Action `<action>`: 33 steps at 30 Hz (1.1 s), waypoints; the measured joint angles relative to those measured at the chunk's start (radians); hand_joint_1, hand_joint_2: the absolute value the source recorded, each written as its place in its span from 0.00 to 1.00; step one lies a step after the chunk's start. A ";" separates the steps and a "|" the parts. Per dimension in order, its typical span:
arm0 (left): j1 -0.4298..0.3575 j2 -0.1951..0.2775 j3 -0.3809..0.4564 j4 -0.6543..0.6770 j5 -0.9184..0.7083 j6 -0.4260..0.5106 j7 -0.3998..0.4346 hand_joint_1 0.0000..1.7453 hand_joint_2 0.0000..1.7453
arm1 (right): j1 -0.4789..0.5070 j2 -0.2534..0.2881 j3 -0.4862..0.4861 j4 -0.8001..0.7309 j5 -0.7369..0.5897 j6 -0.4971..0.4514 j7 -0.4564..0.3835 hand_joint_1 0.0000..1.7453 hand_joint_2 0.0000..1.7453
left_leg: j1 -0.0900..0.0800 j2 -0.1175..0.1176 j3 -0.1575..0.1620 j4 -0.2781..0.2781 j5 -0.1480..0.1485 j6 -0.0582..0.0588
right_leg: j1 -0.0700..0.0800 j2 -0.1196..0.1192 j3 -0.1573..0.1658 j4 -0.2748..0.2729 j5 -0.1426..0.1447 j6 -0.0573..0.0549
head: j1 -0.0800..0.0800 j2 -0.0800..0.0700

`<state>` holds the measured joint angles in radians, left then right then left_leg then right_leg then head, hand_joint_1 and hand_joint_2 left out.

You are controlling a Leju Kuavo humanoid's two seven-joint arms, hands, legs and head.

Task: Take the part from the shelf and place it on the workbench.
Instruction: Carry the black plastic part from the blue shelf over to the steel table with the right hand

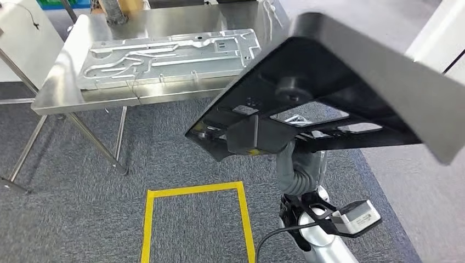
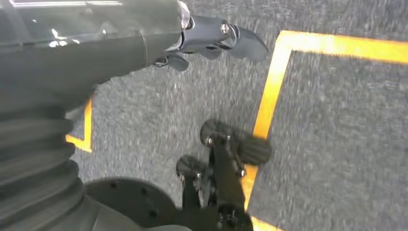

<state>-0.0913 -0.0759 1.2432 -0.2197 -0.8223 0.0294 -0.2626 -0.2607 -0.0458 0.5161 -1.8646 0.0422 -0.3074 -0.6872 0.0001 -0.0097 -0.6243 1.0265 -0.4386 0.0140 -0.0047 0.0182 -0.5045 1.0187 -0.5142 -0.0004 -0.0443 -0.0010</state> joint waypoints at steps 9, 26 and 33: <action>0.001 -0.001 0.000 0.000 0.000 -0.001 -0.009 0.00 1.00 | 0.000 0.000 0.002 0.000 0.006 -0.012 -0.006 1.00 1.00 | 0.008 -0.003 0.076 -0.028 -0.025 0.024 | -0.008 -0.008 -0.177 0.255 -0.094 0.035 | 0.000 0.000; 0.003 -0.005 0.002 0.000 0.014 0.000 -0.010 0.00 1.00 | 0.004 0.005 0.007 -0.025 0.033 -0.032 -0.007 1.00 1.00 | 0.013 0.003 -0.058 0.174 -0.106 -0.035 | -0.009 -0.013 -0.010 -0.012 0.009 -0.015 | 0.000 0.000; 0.008 -0.005 0.006 0.000 0.014 0.001 -0.013 0.00 1.00 | 0.025 0.005 0.008 -0.047 0.059 -0.086 0.001 1.00 1.00 | 0.006 0.003 0.005 -0.003 0.017 0.011 | -0.007 -0.013 0.014 0.027 -0.015 0.028 | 0.000 0.000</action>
<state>-0.0833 -0.0813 1.2488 -0.2197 -0.8078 0.0301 -0.2759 -0.2358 -0.0408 0.5245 -1.9114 0.1010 -0.3937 -0.6865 0.0062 -0.0063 -0.6194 1.0233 -0.4212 0.0251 -0.0117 0.0047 -0.4902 1.0453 -0.5289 0.0274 -0.0442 -0.0010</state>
